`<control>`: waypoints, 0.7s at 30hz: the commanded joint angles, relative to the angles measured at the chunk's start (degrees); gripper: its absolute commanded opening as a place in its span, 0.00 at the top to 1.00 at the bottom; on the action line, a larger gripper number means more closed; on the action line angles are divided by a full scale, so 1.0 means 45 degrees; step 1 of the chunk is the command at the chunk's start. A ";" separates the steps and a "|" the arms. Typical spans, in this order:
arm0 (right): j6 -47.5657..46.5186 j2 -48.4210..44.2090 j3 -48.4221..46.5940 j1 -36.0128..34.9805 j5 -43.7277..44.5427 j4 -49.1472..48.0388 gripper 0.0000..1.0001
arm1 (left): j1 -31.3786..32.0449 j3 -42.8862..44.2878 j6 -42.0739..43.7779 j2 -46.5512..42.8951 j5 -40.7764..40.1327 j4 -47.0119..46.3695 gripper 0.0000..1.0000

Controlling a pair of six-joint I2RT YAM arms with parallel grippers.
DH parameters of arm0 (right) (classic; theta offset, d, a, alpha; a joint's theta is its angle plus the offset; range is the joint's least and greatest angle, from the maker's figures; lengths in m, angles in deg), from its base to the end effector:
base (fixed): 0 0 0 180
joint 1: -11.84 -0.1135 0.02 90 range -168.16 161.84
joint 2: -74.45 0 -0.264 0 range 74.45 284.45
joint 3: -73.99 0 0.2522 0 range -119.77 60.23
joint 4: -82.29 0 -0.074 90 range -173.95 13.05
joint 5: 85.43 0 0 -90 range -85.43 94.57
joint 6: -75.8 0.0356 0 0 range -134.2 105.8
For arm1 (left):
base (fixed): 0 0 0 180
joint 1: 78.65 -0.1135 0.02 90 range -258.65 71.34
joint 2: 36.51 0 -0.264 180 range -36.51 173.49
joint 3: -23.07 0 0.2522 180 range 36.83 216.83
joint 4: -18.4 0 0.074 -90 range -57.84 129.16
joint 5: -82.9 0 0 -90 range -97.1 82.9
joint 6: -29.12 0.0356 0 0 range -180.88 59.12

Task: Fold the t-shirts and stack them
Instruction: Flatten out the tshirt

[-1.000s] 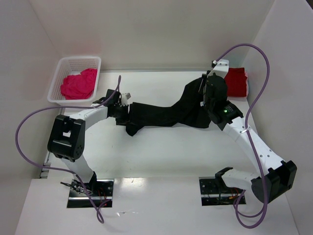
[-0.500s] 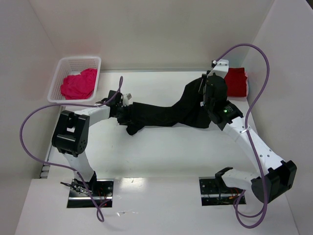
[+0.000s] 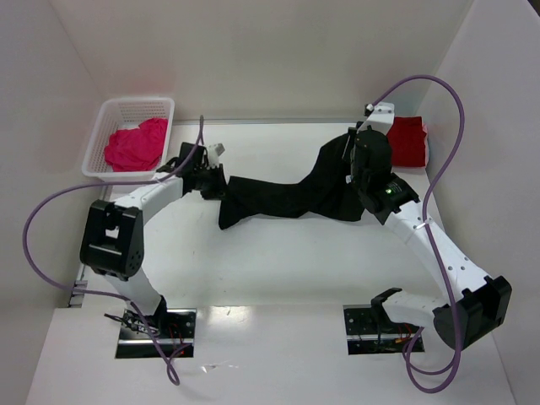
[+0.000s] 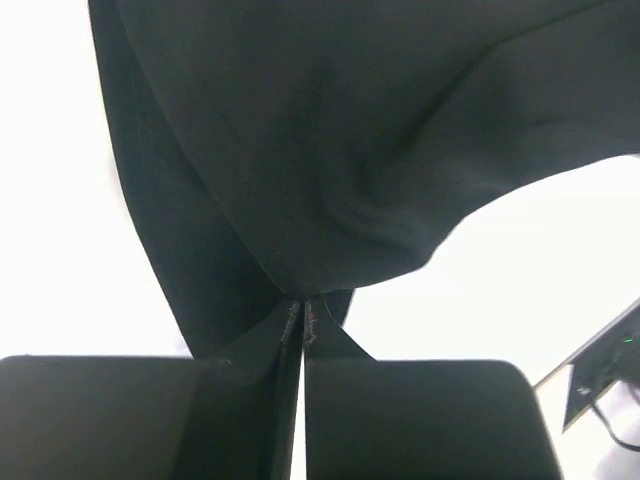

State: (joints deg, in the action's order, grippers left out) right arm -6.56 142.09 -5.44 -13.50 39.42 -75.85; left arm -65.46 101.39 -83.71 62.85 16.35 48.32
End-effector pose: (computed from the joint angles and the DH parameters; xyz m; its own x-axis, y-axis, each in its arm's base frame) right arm 0.2510 0.0963 0.3911 -0.1357 0.0565 -0.9891 0.1769 0.9837 0.0319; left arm 0.3526 -0.0972 0.2006 -0.8729 -0.1610 -0.4606 0.1244 0.8393 -0.5293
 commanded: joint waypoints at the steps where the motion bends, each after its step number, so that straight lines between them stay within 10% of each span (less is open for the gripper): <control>1: 0.0080 -0.0147 -0.0602 0.0085 0.0126 -0.0843 1.00 | -0.0313 0.1044 -0.0044 -0.1490 0.0260 0.0139 0.97; 21: -0.0955 -0.0011 -0.2300 0.0202 0.1162 -0.1800 1.00 | -0.2284 0.3543 0.0425 -0.4557 -0.0501 0.1682 0.99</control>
State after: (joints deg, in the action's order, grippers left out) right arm -9.29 142.13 -10.84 -13.37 41.27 -77.99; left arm -73.84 112.71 -83.23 45.16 16.28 55.80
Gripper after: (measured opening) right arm 0.012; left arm 0.017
